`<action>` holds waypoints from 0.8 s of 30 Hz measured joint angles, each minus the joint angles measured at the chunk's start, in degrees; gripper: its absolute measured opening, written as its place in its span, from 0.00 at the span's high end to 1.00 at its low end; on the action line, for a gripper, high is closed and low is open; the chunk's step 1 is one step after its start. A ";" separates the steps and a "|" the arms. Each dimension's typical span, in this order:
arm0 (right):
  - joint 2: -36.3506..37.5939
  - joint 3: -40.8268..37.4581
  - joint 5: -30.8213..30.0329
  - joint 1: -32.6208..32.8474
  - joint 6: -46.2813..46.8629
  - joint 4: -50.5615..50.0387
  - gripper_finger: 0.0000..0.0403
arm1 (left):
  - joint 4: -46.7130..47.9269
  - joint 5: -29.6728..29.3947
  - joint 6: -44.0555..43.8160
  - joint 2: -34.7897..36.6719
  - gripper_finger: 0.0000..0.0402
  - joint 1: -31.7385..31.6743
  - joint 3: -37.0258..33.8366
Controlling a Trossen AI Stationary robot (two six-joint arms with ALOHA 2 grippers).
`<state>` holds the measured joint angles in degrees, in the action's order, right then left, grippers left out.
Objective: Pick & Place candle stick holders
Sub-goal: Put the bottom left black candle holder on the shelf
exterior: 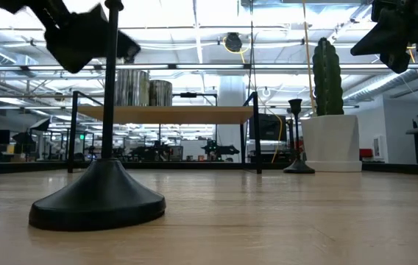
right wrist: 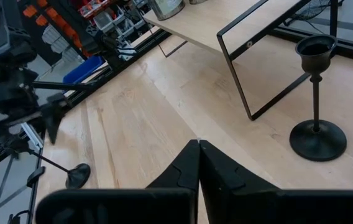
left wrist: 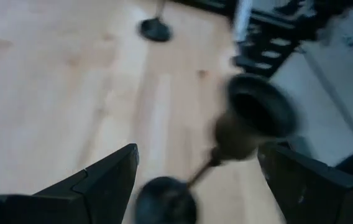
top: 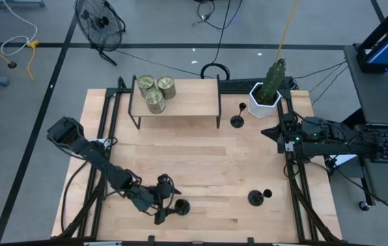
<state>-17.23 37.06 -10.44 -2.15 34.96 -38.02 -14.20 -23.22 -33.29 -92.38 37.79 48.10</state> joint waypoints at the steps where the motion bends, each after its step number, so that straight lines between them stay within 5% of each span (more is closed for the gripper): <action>1: 0.01 0.00 0.00 0.00 -0.01 0.00 1.00 | -1.27 0.64 0.00 -0.83 0.15 0.14 0.07; 24: 0.01 0.00 0.02 -0.01 -0.17 0.00 1.00 | -4.51 -1.97 0.21 -2.49 0.15 -0.05 0.02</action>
<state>-17.23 37.06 -10.41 -2.16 34.79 -38.02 -18.71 -25.18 -33.08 -94.87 37.74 48.12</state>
